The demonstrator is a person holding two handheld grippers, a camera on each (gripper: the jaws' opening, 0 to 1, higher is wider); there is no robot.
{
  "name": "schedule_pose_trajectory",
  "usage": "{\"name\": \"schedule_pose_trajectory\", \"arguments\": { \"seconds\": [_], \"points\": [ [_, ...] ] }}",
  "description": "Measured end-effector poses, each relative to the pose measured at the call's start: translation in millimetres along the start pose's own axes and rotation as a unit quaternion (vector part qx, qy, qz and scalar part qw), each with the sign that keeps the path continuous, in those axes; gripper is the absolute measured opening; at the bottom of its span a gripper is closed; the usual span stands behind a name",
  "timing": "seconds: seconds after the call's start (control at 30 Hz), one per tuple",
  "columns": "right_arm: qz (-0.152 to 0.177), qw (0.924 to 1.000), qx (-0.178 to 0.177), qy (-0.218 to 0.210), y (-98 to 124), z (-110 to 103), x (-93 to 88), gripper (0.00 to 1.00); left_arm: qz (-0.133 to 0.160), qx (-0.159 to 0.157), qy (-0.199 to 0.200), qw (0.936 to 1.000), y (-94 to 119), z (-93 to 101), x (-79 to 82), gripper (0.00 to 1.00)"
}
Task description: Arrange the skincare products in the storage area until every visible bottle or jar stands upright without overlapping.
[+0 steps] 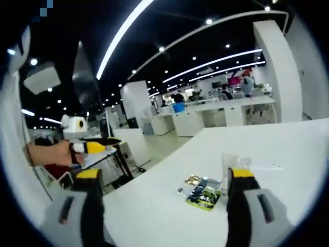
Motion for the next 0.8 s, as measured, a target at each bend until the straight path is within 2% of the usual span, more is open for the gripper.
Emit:
{"name": "schedule_pose_trajectory", "arguments": {
  "seconds": [0.1,0.17,0.27,0.37,0.47,0.8],
  "points": [
    [0.007,0.9999,-0.014,-0.002,15,9,-3.7,0.99,0.013,0.013,0.006,0.9998,5,6.0,-3.2,0.83],
    [0.018,0.9995,-0.026,-0.001,27,13,-3.9,0.99,0.035,0.020,0.005,0.9992,8,14.2,-8.0,0.83],
    [0.029,0.9990,-0.033,0.001,40,15,-4.4,0.99,0.040,0.030,0.010,0.9987,10,21.3,-12.3,0.85],
    [0.025,0.9986,-0.042,0.020,50,18,-7.1,0.99,0.063,0.053,0.009,0.9966,13,29.7,-15.7,0.90],
    [0.029,0.9984,-0.044,0.020,60,23,-8.7,0.99,0.080,0.061,0.017,0.9948,14,37.9,-21.0,0.92],
    [0.033,0.9984,-0.040,0.022,69,24,-16.6,0.99,0.106,0.088,0.035,0.9899,17,58.7,-33.2,0.98]
  ]
}}
Point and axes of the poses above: the point that each gripper's makers call its tool centre point, and the gripper's own axes: y roughly backward along the fingers, z roughly to its right, x roughly out of its top, the point moved 7 cm from there along y, roughly backward along the fingers
